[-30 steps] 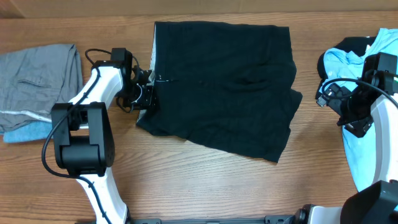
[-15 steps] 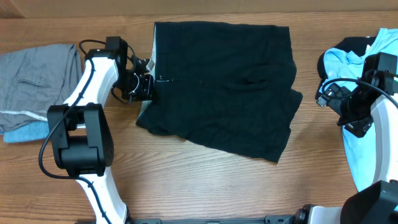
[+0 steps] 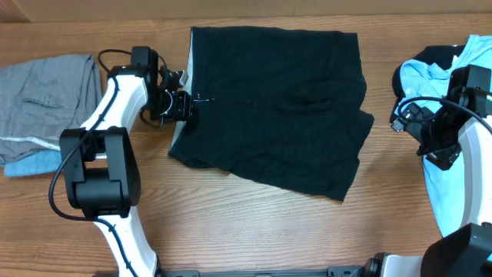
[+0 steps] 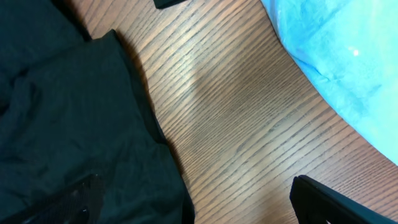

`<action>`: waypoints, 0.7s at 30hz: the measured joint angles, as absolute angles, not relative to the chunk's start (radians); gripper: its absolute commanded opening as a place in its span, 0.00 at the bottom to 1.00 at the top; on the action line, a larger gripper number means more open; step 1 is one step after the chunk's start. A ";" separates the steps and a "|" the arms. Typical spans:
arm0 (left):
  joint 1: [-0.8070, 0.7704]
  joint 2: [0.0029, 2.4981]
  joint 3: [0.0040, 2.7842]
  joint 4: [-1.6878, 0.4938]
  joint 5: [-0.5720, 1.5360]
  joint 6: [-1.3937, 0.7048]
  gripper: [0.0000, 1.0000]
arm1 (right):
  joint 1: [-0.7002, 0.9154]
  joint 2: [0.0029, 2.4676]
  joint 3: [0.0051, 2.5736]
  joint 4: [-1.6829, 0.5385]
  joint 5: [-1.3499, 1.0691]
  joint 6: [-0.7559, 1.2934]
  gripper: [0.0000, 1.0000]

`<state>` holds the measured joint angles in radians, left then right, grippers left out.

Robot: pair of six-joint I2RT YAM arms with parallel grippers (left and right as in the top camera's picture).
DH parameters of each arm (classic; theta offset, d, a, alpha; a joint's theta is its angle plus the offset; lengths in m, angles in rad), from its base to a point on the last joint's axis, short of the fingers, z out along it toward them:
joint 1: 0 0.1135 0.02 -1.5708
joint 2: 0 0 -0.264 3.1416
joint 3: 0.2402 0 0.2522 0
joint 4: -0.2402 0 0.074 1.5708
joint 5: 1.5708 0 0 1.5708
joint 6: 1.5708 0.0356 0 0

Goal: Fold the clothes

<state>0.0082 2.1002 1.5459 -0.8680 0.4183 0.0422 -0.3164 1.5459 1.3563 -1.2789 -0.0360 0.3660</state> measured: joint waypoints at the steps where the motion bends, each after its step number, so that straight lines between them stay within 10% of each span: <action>1: 0.008 2.100 1.546 -0.846 0.412 0.032 0.54 | -0.316 1.546 1.356 -1.279 -0.036 0.366 1.00; 21: -0.014 2.100 1.457 -0.566 0.387 -0.002 0.41 | -0.316 1.546 1.356 -1.279 -0.036 0.366 1.00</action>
